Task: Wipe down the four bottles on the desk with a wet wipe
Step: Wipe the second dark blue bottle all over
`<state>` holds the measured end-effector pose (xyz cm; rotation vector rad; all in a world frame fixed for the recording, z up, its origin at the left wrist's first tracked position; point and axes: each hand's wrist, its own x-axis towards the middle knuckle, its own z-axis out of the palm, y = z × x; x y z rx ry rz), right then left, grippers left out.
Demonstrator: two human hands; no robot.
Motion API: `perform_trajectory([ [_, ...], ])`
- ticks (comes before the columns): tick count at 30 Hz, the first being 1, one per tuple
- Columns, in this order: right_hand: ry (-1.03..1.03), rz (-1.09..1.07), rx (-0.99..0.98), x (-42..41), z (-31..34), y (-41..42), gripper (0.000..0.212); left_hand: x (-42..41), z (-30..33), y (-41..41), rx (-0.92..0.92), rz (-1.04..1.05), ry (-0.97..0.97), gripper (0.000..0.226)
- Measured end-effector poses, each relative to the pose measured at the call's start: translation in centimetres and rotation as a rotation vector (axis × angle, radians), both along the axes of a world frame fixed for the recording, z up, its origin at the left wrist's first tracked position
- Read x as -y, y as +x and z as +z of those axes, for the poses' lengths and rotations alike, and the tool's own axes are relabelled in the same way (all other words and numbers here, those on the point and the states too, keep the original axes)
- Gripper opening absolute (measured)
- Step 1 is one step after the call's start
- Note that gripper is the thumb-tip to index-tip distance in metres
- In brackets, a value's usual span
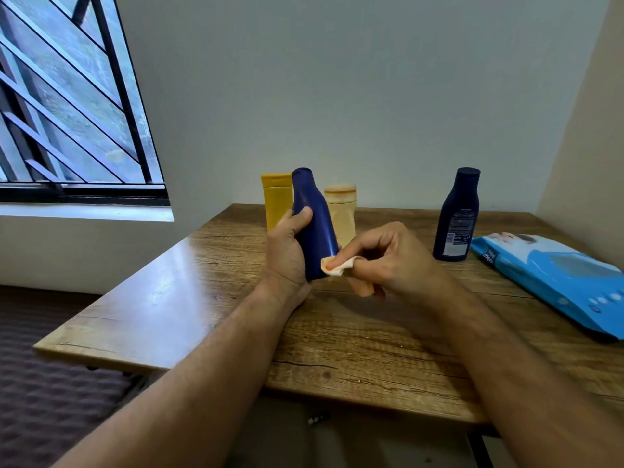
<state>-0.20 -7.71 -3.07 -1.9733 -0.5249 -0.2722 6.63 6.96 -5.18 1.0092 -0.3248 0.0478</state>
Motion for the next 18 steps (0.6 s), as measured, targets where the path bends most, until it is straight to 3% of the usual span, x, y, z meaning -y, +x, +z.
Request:
perform_trajectory([
  [5,0.166,-0.213,0.165,0.02,-0.22,0.66,0.017,0.39,0.23,-0.09,-0.002,-0.061,-0.037,0.024],
  [12,0.068,-0.06,0.061,0.85,0.01,0.25,0.015,-0.06,0.43,0.07,-0.034,-0.012,-0.048,0.02],
  [18,0.178,-0.211,0.132,0.53,0.04,0.67,0.011,0.03,0.57,-0.09,-0.006,-0.073,-0.053,0.022],
])
